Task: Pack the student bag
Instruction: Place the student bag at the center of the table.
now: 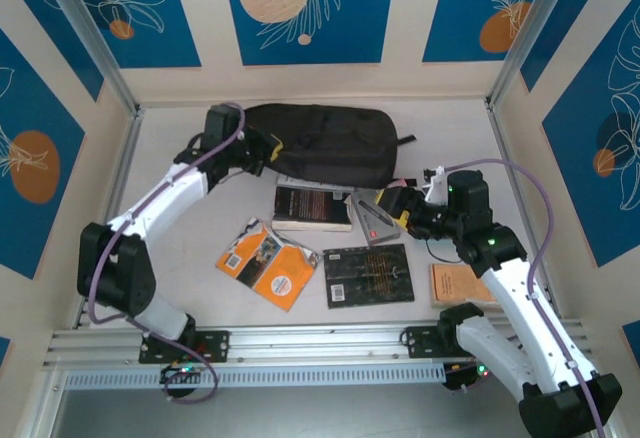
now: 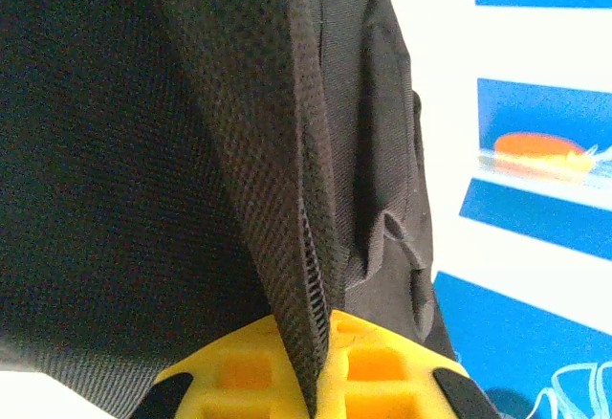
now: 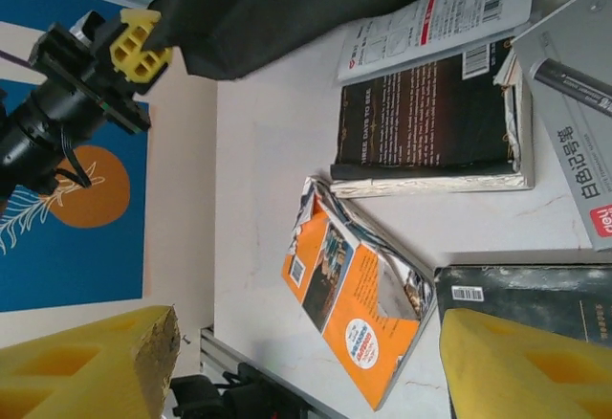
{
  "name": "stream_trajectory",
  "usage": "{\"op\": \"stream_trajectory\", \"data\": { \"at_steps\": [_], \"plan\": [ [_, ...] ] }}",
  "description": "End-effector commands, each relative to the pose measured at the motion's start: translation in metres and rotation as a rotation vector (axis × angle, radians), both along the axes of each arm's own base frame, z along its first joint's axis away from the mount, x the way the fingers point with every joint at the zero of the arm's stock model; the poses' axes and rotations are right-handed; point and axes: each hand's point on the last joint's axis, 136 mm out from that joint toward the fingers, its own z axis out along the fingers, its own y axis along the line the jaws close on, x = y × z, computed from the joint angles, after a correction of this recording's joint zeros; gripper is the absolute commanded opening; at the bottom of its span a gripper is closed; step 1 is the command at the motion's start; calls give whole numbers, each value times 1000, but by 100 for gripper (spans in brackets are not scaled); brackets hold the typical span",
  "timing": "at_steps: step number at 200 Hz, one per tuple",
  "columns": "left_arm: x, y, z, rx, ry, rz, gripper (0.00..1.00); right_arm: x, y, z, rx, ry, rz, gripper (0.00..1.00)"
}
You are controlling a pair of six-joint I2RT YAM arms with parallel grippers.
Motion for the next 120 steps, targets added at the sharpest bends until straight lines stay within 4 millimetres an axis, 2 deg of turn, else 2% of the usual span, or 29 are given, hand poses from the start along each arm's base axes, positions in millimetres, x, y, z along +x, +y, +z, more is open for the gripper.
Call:
{"op": "stream_trajectory", "data": {
  "at_steps": [1, 32, 50, 66, 83, 104, 120],
  "plan": [
    [-28, -10, 6, -22, -35, -16, 0, -7, 5, -4, 42, 70, 22, 70],
    [-77, -10, -34, 110, -8, -70, 0, -6, -5, -19, 46, 164, -95, 70],
    [-97, -7, -62, 174, 18, -85, 0, -3, -9, -28, 67, 178, -175, 67],
    [-106, -10, -83, 168, 50, -97, 0, -2, -5, -37, 55, 210, -221, 69],
    [-115, -14, -98, 168, 64, -103, 0, -2, 12, -48, 74, 304, -192, 69],
    [-123, -21, -108, 185, 70, -117, 0, -4, 29, -64, 46, 403, -198, 71],
    [-126, -26, -112, 185, 66, -130, 0, -7, 31, -76, -6, 456, -269, 70]
  ]
}}
